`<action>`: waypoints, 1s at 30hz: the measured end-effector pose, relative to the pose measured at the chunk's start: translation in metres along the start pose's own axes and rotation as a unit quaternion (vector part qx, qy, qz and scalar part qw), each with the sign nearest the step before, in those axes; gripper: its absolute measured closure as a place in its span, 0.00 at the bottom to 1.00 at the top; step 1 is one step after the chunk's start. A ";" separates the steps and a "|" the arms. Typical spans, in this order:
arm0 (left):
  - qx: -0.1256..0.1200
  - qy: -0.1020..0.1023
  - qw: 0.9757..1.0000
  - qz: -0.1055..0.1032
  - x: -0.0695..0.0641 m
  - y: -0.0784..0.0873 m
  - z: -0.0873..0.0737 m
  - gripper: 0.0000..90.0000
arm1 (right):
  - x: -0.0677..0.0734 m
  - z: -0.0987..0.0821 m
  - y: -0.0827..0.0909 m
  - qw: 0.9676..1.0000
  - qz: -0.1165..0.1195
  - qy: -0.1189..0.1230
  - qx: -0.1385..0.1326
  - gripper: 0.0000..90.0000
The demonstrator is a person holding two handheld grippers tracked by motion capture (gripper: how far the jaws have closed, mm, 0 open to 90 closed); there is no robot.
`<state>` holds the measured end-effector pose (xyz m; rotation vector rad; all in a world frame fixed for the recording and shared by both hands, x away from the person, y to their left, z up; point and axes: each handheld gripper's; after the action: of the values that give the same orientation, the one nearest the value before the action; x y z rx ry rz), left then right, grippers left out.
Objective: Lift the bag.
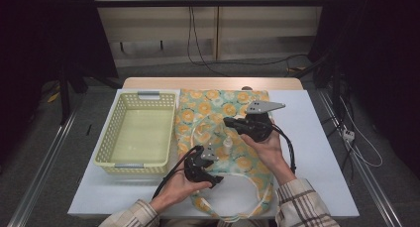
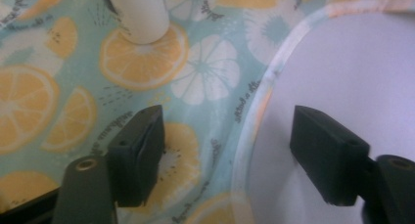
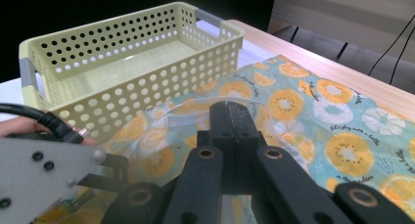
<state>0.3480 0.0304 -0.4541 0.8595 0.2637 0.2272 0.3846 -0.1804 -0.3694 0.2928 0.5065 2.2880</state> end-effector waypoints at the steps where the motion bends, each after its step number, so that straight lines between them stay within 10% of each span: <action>1: 0.012 0.001 1.000 0.014 -0.001 0.001 0.002 0.38 | -0.001 0.000 0.000 1.000 -0.001 -0.001 0.000 1.00; 10: 0.003 0.025 1.000 -0.002 0.015 0.003 0.004 0.96 | -0.003 -0.005 -0.001 1.000 -0.004 -0.005 0.005 1.00; 18: -0.033 0.046 0.998 0.000 0.011 0.007 0.006 1.00 | -0.007 -0.006 0.002 1.000 -0.007 -0.007 0.003 1.00; 30: -0.117 0.023 0.993 -0.014 0.001 0.041 0.021 1.00 | -0.015 -0.007 0.009 1.000 -0.012 -0.019 -0.008 1.00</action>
<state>0.3517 0.0414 -0.4098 0.6191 0.2853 0.2466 0.3867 -0.1992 -0.3723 0.3204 0.4686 2.2585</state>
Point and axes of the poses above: each handheld gripper's, and its own axes: y roughly backward along the jaws, z roughly out of its top, x roughly to its left, and after that the axes turned 5 degrees about -z, right-handed
